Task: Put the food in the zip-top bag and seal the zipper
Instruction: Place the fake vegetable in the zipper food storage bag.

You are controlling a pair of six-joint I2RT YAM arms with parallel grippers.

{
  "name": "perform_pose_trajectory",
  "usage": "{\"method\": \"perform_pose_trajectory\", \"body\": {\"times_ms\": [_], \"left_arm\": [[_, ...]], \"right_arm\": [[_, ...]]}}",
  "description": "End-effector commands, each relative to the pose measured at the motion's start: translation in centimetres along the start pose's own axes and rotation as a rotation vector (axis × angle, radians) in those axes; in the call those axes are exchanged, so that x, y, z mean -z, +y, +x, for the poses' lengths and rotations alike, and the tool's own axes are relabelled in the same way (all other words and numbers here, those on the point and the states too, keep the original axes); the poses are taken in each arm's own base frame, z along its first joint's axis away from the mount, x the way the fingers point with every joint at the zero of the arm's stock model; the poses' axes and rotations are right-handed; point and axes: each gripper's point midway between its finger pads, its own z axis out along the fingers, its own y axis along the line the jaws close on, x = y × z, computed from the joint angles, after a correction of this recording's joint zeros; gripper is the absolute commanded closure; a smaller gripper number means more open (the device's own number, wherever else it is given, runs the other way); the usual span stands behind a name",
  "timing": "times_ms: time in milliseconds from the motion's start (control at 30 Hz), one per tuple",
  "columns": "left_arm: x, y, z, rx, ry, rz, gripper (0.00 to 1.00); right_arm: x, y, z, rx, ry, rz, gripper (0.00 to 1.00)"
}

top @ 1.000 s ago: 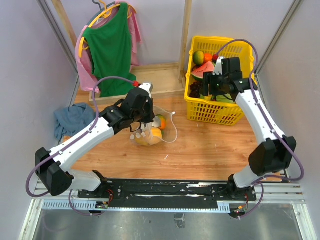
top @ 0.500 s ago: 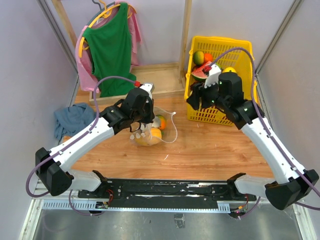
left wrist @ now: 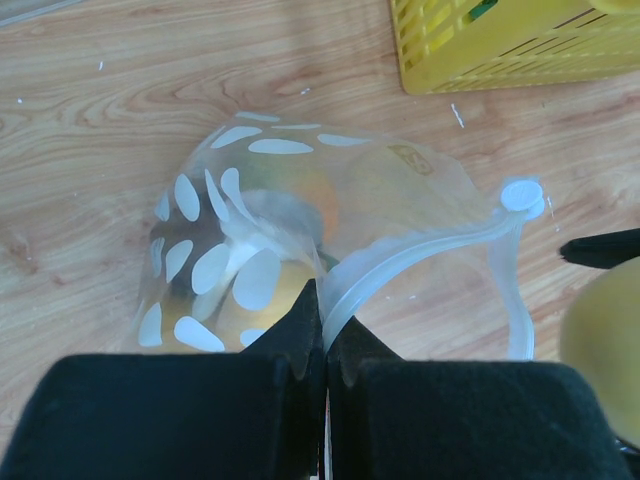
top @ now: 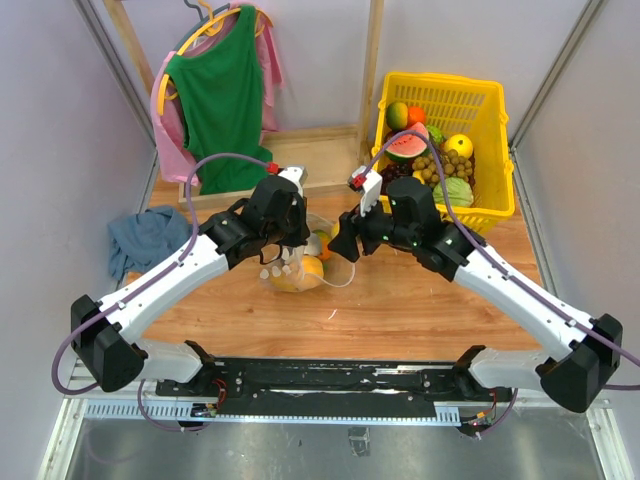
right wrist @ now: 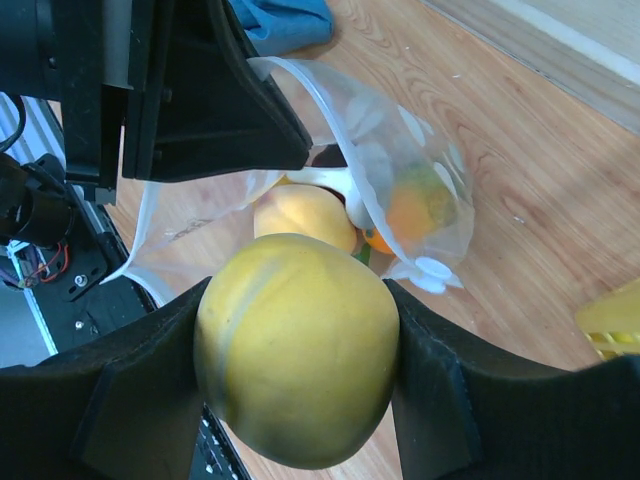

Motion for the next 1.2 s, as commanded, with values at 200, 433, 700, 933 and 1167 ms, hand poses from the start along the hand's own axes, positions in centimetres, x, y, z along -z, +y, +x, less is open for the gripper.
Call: {"method": "perform_pose_trajectory", "body": {"times_ms": [200, 433, 700, 933, 1167], "left_arm": [[0.2, -0.8, -1.2, 0.042, -0.036, 0.032, 1.0], [0.4, -0.8, -1.4, 0.08, -0.046, 0.024, 1.0], [0.3, -0.7, -1.5, 0.19, -0.058, -0.001, 1.0], [0.0, -0.2, -1.6, 0.315, -0.076, -0.042, 1.0], [0.7, 0.3, -3.1, 0.421, -0.129, -0.094, 1.0]], "right_arm": [[-3.8, 1.6, 2.1, 0.004, 0.074, -0.081, 0.66], [-4.4, 0.0, 2.8, -0.004, 0.1, 0.004, 0.27], [-2.4, -1.1, 1.1, 0.019, 0.049, 0.097, 0.07], [0.2, -3.7, 0.1, 0.045, 0.016, 0.263, 0.08], [1.3, -5.7, -0.6, 0.029, 0.031, 0.346, 0.11]]}}
